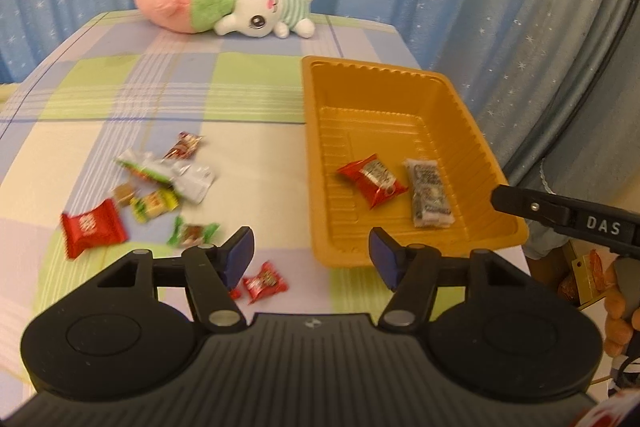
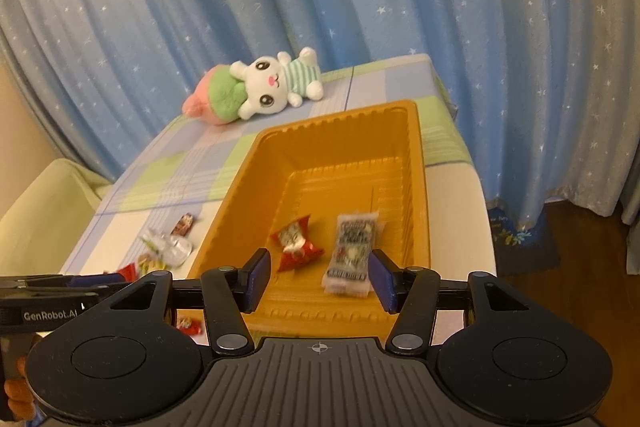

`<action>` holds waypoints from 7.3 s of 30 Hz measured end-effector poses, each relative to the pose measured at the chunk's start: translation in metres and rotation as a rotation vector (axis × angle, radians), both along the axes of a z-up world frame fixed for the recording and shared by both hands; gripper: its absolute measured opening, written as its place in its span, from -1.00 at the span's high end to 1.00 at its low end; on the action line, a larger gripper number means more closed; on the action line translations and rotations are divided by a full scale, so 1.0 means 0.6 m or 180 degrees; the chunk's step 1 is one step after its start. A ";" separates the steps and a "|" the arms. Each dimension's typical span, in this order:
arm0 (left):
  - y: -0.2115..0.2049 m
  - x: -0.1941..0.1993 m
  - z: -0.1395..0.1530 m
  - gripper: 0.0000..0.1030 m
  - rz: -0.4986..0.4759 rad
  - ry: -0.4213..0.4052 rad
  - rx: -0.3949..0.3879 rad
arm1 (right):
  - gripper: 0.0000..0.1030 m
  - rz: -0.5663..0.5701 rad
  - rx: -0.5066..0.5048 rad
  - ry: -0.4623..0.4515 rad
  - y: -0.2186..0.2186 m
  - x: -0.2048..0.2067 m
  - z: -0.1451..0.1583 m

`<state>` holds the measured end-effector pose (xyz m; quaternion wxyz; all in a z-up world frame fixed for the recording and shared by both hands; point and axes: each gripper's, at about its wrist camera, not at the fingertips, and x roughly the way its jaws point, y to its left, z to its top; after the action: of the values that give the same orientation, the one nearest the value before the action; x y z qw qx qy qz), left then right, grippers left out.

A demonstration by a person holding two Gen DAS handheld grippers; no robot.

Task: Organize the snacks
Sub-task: 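Withdraw both tools from the tray toward the remaining candies, then grasp a red wrapped candy with the right tool while the left tool grasps a green-wrapped candy, then carry both candies over the orange tray and open both tools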

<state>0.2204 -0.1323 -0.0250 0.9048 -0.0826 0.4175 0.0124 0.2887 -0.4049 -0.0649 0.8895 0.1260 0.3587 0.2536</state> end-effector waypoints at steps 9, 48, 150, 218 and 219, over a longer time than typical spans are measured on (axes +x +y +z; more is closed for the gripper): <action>0.017 -0.059 -0.009 -0.19 0.0180 0.0090 0.0007 | -0.06 0.0214 -0.0044 0.0039 0.012 -0.042 -0.005; 0.247 -0.092 -0.034 -0.19 -0.0111 0.0211 0.0139 | -0.06 -0.0058 -0.0072 0.0680 0.239 -0.106 -0.056; 0.173 0.093 -0.135 0.65 -0.1553 0.0279 0.0449 | 0.65 -0.1445 -0.0151 0.0942 0.162 -0.144 -0.088; -0.108 0.306 -0.043 0.52 -0.0913 -0.0039 0.0386 | 0.65 -0.0450 0.0072 0.0294 0.014 0.192 -0.026; -0.105 0.304 -0.043 0.49 -0.0891 -0.0040 0.0378 | 0.65 -0.0447 0.0073 0.0295 0.014 0.191 -0.026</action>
<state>0.4029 -0.1952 -0.0506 0.9036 0.0300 0.4178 -0.0897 0.4033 -0.3966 -0.0803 0.8860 0.1726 0.3867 0.1886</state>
